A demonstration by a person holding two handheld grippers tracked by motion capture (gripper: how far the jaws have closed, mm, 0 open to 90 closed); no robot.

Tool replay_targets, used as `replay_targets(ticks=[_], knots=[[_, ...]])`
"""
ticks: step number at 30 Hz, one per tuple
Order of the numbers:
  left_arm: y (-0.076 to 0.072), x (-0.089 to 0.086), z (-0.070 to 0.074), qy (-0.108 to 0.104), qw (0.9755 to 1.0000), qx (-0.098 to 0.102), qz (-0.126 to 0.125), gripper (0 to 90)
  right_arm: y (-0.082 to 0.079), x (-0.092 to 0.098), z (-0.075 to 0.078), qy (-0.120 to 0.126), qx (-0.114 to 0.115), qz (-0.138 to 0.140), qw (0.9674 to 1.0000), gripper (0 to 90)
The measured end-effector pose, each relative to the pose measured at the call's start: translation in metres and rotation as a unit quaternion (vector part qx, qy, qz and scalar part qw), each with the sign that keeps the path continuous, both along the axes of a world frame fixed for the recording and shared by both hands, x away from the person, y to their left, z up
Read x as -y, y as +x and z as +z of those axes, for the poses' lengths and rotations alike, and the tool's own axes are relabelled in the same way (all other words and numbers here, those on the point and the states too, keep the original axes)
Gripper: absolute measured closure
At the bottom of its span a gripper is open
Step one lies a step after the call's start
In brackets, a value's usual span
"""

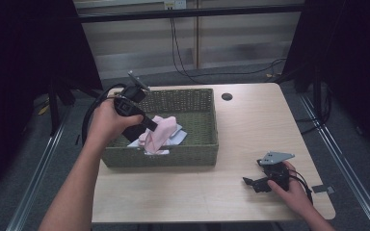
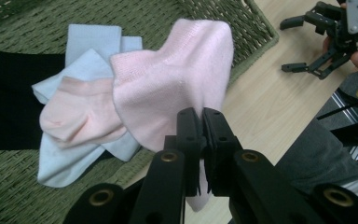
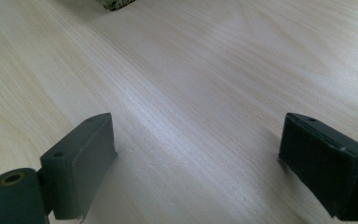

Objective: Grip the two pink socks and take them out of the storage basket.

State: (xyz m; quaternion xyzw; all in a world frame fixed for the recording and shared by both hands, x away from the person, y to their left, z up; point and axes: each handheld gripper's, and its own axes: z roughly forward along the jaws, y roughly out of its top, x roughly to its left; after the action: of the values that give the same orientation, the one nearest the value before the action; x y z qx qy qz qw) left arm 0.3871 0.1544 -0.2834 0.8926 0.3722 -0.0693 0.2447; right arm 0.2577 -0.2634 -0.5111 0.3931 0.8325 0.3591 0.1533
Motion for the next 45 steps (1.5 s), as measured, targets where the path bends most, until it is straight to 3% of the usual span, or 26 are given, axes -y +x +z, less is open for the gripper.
replay_targets(ticks=[17,24,33,36,45], knots=[[-0.024,0.007,-0.013,-0.010,0.9993,0.008,-0.036,86.0,0.000,0.000,0.000,0.000,-0.002,-0.001,1.0000,9.8],[-0.033,0.007,-0.018,-0.024,0.9987,0.008,-0.045,86.0,0.000,0.000,0.000,0.000,-0.001,0.000,1.0000,9.8],[-0.040,0.006,-0.024,-0.026,0.9983,0.010,-0.052,86.0,0.000,0.000,0.000,-0.001,-0.001,0.000,1.0000,9.8],[-0.045,0.008,-0.029,-0.036,0.9975,0.008,-0.060,86.0,0.000,0.000,0.000,-0.001,-0.001,0.001,1.0000,9.8],[-0.052,0.011,-0.041,-0.037,0.9970,0.009,-0.068,85.9,0.000,0.000,0.000,-0.001,0.000,0.001,1.0000,9.8]])
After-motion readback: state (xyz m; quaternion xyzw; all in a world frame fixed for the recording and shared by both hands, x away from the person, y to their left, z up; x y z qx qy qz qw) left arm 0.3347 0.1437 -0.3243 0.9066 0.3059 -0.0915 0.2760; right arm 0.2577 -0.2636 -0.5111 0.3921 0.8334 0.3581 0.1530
